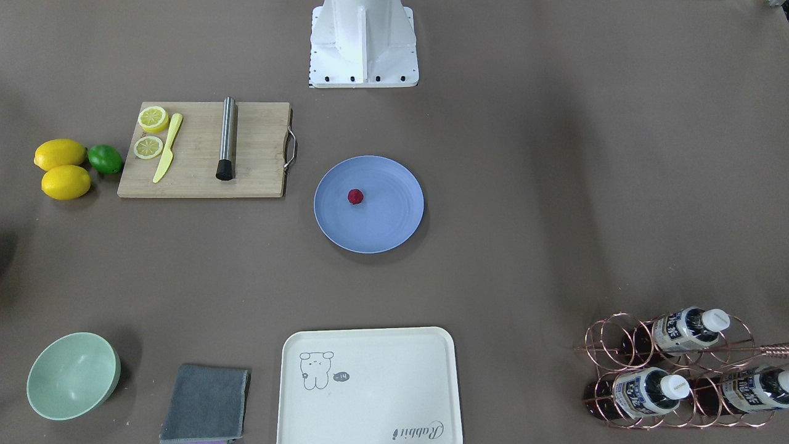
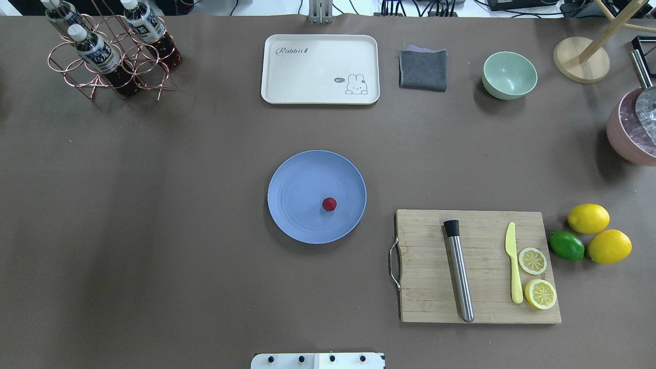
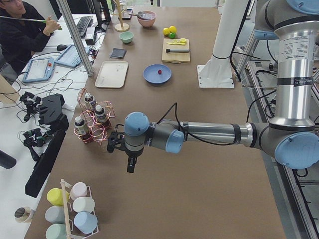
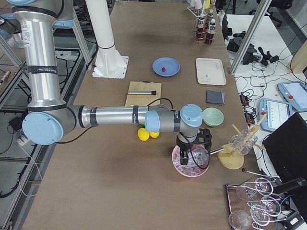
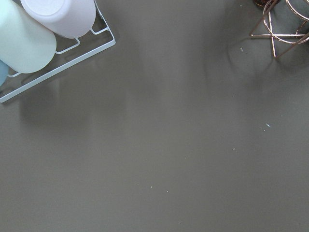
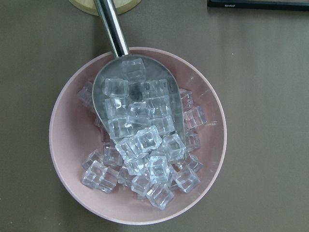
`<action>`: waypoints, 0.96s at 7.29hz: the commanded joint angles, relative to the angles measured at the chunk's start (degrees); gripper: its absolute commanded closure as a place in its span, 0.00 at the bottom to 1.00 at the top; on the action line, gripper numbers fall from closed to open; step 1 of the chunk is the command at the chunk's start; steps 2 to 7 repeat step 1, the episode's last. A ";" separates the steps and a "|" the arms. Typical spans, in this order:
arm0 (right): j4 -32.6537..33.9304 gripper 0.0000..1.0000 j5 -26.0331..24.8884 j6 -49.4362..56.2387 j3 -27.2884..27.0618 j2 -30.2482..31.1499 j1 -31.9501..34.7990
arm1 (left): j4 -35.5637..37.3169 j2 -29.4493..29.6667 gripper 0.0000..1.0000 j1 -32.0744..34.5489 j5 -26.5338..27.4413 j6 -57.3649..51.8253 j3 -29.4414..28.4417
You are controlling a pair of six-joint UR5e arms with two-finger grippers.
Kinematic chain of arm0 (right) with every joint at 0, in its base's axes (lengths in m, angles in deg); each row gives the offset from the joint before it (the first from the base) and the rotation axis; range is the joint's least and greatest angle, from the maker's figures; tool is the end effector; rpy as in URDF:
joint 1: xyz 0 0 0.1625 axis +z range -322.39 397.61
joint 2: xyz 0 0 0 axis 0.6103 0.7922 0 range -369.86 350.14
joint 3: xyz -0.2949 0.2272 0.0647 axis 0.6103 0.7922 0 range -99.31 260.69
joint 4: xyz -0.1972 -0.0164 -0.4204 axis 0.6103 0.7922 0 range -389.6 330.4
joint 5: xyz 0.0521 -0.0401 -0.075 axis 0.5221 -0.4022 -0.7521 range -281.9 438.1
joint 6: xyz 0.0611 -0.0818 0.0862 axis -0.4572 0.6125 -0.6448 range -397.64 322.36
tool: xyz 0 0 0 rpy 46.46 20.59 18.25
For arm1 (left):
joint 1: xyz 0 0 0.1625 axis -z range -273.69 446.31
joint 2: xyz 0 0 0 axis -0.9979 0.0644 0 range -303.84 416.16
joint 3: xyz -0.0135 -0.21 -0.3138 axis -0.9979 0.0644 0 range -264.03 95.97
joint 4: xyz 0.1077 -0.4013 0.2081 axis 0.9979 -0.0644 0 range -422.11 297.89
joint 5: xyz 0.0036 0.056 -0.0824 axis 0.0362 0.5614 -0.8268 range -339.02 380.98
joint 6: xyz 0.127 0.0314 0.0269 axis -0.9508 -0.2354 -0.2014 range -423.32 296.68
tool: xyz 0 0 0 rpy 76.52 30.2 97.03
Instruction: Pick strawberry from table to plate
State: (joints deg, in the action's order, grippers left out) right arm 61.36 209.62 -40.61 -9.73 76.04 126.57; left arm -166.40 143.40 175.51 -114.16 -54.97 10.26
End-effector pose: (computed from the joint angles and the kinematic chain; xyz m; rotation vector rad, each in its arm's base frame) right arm 0.0343 -0.5772 0.5980 0.0341 -0.7262 0.0096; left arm -0.0311 -0.5489 0.5915 0.1983 0.8008 -0.0155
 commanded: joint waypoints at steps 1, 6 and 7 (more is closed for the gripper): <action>0.01 0.00 0.13 -0.45 0.06 -0.12 0.07 | -0.29 0.13 0.01 0.09 -0.03 -0.01 -0.33; 0.01 0.00 0.13 -0.45 0.06 -0.12 0.07 | -0.29 0.13 0.01 0.09 -0.03 -0.01 -0.33; 0.01 0.00 0.13 -0.45 0.06 -0.12 0.07 | -0.29 0.13 0.01 0.09 -0.03 -0.01 -0.33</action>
